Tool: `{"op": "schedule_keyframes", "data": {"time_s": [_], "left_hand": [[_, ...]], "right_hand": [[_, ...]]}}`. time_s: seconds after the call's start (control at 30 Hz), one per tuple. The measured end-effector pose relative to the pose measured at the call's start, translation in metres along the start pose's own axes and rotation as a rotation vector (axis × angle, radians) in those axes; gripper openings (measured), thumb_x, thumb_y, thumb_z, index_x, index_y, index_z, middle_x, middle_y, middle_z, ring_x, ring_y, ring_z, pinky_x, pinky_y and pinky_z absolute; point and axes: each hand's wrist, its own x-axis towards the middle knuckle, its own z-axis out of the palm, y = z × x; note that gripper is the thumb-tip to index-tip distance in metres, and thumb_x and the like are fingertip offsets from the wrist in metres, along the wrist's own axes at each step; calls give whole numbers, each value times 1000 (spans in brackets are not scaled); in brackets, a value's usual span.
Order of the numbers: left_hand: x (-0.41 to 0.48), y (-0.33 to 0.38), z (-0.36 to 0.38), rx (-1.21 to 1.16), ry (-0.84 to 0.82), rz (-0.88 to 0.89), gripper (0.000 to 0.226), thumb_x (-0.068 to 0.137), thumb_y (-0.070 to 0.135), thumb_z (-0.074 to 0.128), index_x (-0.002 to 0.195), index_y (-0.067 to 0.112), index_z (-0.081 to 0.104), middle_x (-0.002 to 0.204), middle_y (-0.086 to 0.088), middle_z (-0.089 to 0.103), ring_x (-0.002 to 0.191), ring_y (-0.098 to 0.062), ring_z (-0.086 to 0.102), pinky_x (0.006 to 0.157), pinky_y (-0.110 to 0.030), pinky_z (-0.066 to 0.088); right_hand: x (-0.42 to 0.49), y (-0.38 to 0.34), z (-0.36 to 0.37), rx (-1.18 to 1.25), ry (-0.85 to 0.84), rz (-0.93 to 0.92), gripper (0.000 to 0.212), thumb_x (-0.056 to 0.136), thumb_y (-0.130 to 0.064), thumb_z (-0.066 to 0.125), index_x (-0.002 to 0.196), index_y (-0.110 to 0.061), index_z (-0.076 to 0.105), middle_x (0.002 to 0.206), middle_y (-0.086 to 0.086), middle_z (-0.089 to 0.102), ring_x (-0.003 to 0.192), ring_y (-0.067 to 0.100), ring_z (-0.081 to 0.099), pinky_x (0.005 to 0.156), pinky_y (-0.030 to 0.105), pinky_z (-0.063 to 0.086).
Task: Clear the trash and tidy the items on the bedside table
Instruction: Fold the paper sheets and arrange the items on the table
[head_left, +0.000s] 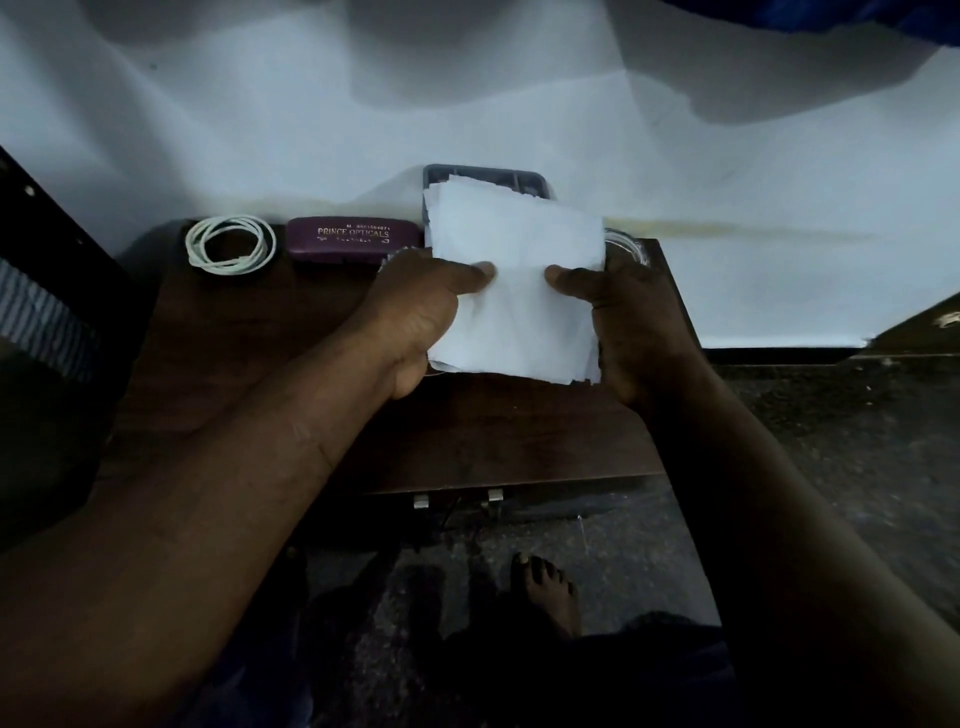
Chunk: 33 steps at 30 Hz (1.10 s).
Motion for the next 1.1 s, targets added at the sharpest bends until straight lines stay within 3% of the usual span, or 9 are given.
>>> {"op": "schedule_keyframes", "data": {"time_s": [0.1,0.13,0.2,0.33,0.43,0.57,0.7,0.9,1.1], "left_hand": [[-3,4,1,-33,-16,-8,12,89,16,77,100,10,77,91,-1,81,81,-22,78,70,-44,64],[-5,6,2,-56,-32,-20,14,88,15,77,101,10,77,93,-2,81,84,-23,78,72,-44,64],[-7,8,1,-99,-70,-51,13,88,14,77,100,10,76,96,-4,81,87,-26,78,72,-45,64],[-8,9,1,-93,-86,-48,10,87,15,75,97,12,77,97,-5,81,90,-29,78,76,-53,61],[-5,6,-1,-68,-69,-3,14,88,19,76,101,15,77,95,-2,81,84,-23,79,66,-45,64],[-1,3,-2,-85,-59,25,22,88,31,80,105,18,77,99,2,81,91,-20,78,78,-44,64],[3,2,-4,-77,26,39,14,91,28,77,100,19,76,91,5,81,82,-17,78,72,-42,64],[1,3,-3,-62,17,72,10,89,24,78,98,19,76,91,5,81,81,-16,78,67,-39,64],[-5,4,-15,-18,28,130,15,88,26,79,103,21,78,98,5,80,89,-16,78,77,-43,64]], "right_hand": [[0,0,-2,19,15,100,32,93,-25,74,117,-4,71,104,1,80,100,25,76,97,47,58],[-1,-1,-3,58,-26,159,31,96,-33,71,115,-9,73,101,-2,81,96,22,77,91,41,59],[-4,-4,-4,203,-196,269,36,102,-42,58,121,-16,73,113,2,80,102,20,77,86,38,62],[-6,-6,-3,395,-353,340,47,106,-37,54,144,-9,59,140,15,66,129,32,65,108,51,52],[-3,-3,0,315,-212,279,40,99,-18,65,138,-6,63,131,14,72,123,34,68,102,53,56],[3,1,-1,129,-25,166,34,90,-9,76,124,-5,72,116,12,78,110,34,74,97,55,59],[3,3,1,105,-11,103,30,91,-16,78,119,-7,74,112,9,79,104,28,77,95,52,60],[2,6,5,67,-66,42,31,89,-10,78,120,-9,73,113,7,80,103,25,77,90,47,63],[-2,5,21,37,-94,-53,30,87,-8,80,117,-7,74,109,5,81,99,24,78,85,43,64]]}}
